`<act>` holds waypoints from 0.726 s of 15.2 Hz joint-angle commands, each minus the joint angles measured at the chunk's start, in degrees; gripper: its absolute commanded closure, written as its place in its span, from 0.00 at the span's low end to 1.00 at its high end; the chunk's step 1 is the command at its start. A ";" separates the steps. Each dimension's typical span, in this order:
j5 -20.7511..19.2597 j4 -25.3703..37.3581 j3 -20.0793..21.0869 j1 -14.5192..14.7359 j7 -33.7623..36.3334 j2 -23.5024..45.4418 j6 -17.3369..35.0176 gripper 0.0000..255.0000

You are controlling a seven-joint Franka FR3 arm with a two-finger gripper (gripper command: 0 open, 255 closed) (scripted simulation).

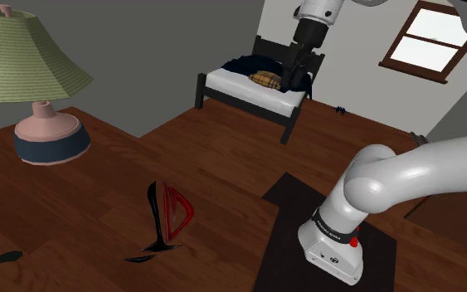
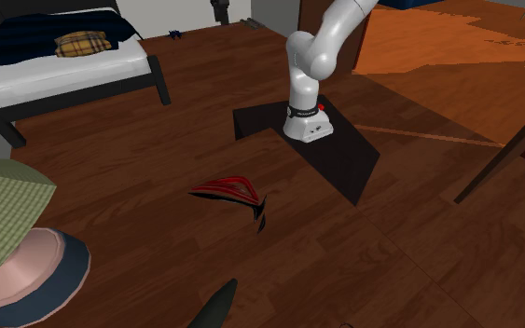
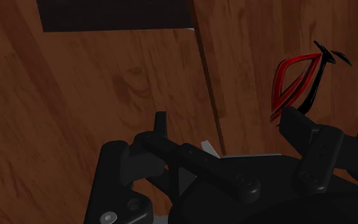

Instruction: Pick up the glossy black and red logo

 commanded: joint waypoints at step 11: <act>7.39 -16.05 14.22 2.91 12.86 -6.80 16.75 0.00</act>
